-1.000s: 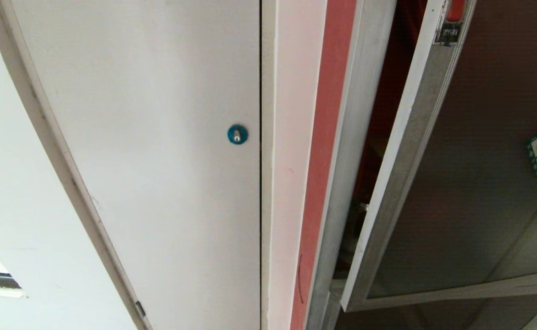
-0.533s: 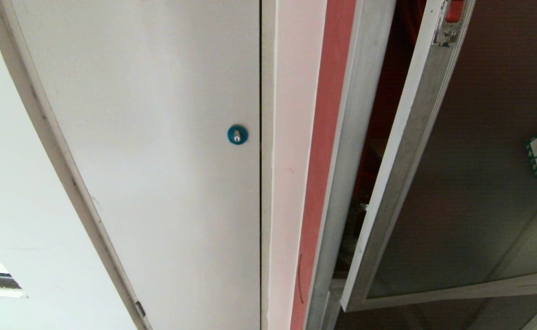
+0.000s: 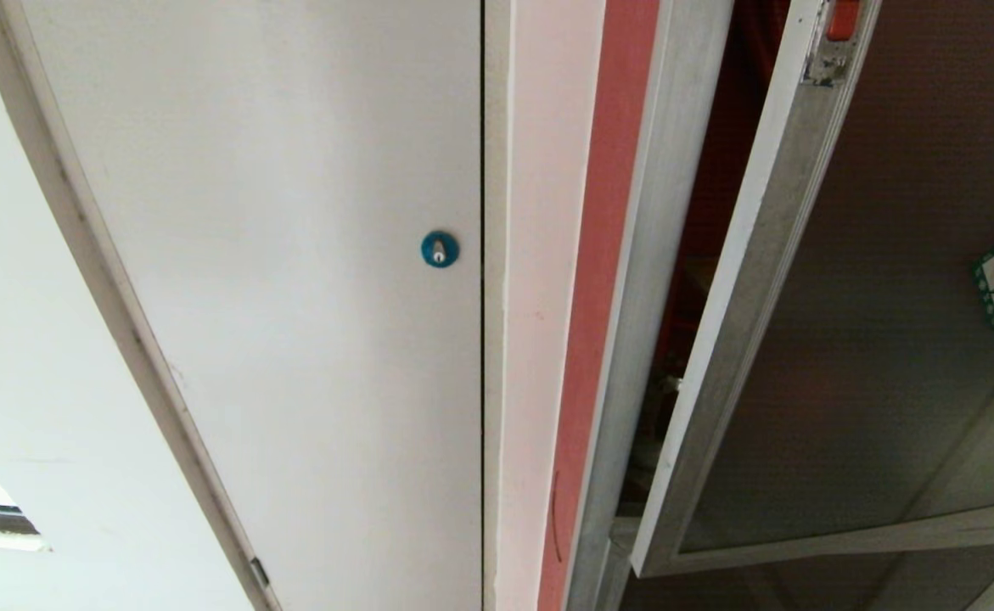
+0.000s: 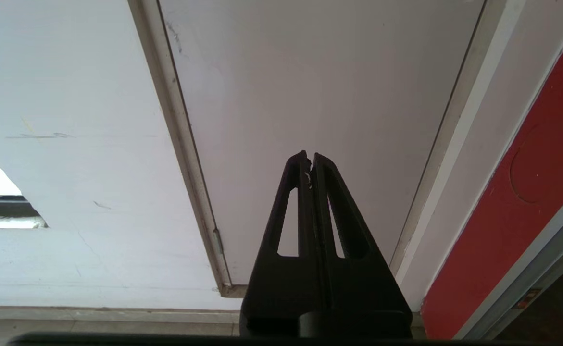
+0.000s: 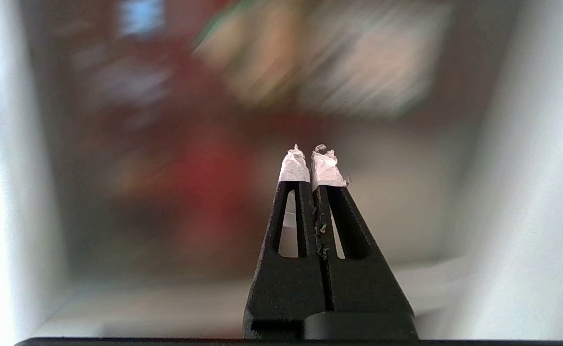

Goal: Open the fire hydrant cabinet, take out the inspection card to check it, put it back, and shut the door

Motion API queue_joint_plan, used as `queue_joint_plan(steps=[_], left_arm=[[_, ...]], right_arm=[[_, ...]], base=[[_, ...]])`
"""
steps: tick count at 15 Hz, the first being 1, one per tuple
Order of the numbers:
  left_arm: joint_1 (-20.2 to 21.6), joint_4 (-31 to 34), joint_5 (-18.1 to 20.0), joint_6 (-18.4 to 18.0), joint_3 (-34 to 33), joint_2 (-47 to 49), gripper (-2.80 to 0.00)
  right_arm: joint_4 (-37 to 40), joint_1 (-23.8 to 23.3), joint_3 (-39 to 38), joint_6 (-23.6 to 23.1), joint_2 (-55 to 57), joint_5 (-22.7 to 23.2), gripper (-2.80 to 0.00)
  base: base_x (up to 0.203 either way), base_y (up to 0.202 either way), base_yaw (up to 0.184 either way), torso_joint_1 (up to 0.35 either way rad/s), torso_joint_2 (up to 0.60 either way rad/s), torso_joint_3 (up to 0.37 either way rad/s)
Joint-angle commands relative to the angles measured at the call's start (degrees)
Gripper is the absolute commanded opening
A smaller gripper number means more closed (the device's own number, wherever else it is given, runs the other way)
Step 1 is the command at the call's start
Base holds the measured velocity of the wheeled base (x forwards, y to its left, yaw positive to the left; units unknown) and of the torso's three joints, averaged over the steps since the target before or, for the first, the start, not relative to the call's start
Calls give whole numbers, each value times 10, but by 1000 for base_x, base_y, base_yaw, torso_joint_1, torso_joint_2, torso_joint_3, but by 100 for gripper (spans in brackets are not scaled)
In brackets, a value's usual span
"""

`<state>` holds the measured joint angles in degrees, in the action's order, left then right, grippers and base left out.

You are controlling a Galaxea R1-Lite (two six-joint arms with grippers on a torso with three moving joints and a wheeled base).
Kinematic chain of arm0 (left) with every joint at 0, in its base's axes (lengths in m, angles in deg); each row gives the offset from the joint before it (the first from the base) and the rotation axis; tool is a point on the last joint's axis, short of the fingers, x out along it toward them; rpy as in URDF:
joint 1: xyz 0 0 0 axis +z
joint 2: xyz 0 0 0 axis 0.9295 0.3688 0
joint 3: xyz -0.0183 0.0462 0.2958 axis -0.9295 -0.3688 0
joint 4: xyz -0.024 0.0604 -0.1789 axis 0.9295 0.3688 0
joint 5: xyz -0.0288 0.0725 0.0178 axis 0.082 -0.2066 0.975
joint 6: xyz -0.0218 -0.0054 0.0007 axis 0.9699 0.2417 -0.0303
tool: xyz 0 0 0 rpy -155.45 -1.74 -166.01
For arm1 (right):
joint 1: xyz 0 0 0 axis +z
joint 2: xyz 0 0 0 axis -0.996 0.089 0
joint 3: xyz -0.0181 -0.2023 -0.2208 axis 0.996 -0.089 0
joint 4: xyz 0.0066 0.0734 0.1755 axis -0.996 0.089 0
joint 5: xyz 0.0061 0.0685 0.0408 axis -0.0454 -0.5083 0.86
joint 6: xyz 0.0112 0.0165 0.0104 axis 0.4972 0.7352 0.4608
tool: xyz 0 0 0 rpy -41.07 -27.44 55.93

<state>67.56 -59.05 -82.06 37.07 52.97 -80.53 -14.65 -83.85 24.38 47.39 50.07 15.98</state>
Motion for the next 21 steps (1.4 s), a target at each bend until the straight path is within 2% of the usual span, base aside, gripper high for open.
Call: queue_joint_plan(steps=[1,3,6,9,11,13,16,21], left_arm=[[0,0,0,0,0,1,-280],[0,0,0,0,0,0,-280],[0,1,0,0,0,0,-280],[0,0,0,0,0,0,-280],[0,0,0,0,0,1,-280],[0,0,0,0,0,0,-280],[0,0,0,0,0,0,-280],[0,0,0,0,0,0,-280]], right_arm=[[-1,0,-64,36,-23,46,-280],[-6,-1,-131,65,-25,77,-280],[-68,-1,-208,69,-26,107,-280],[-43,-1,-211,65,-26,118,-280],[7,-1,-212,36,-26,114,-280],[10,-1,-212,33,-26,112,-280],[10,-1,-211,64,-26,111,-280],[9,-1,-211,66,-26,111,-280]], base=[[0,0,0,0,0,0],[0,0,0,0,0,0],[0,0,0,0,0,0],[0,0,0,0,0,0],[0,0,0,0,0,0],[0,0,0,0,0,0],[0,0,0,0,0,0],[0,0,0,0,0,0]])
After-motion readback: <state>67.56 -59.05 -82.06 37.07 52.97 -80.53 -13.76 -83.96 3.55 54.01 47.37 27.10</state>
